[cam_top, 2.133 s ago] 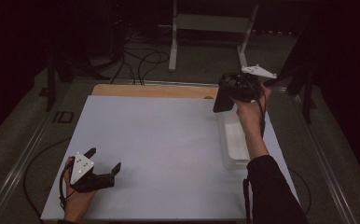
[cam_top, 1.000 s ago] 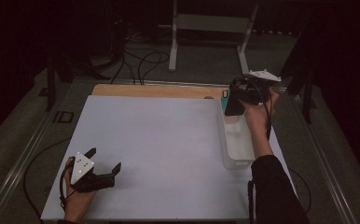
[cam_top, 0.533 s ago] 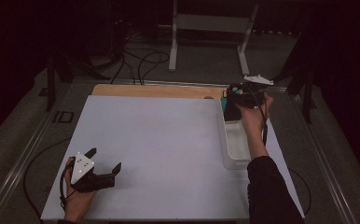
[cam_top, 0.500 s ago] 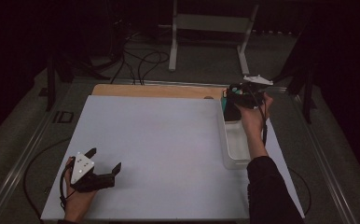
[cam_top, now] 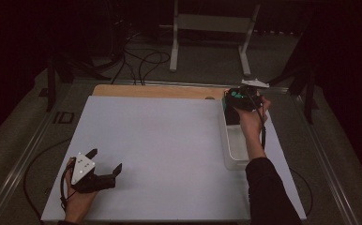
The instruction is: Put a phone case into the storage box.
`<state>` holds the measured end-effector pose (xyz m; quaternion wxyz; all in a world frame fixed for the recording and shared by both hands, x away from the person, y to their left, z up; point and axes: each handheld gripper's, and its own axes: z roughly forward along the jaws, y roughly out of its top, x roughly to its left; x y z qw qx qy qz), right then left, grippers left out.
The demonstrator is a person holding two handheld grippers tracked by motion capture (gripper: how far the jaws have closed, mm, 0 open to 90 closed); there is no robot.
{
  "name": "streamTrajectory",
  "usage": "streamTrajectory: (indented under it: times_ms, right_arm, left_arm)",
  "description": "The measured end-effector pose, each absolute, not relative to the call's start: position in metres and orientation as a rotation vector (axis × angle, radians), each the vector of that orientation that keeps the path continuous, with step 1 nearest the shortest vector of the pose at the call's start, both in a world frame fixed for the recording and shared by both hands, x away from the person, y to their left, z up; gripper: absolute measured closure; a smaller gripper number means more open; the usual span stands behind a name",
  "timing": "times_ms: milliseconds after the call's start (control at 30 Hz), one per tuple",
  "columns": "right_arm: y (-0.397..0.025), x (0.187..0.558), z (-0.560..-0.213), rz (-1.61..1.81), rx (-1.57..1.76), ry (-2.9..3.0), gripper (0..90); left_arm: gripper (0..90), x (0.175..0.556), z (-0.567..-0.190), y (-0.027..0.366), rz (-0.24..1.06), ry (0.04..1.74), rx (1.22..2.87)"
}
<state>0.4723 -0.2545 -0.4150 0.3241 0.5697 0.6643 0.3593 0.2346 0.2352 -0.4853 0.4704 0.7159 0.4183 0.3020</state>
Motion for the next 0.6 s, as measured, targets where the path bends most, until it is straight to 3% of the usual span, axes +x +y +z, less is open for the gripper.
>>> streamTrajectory:
  times_ms: [600]
  right_arm:
    - [-0.252,0.483,-0.429,0.874,1.531,1.769,13.6]
  left_arm:
    - [0.2,0.235,-0.486,0.235,0.731,1.028,1.756]
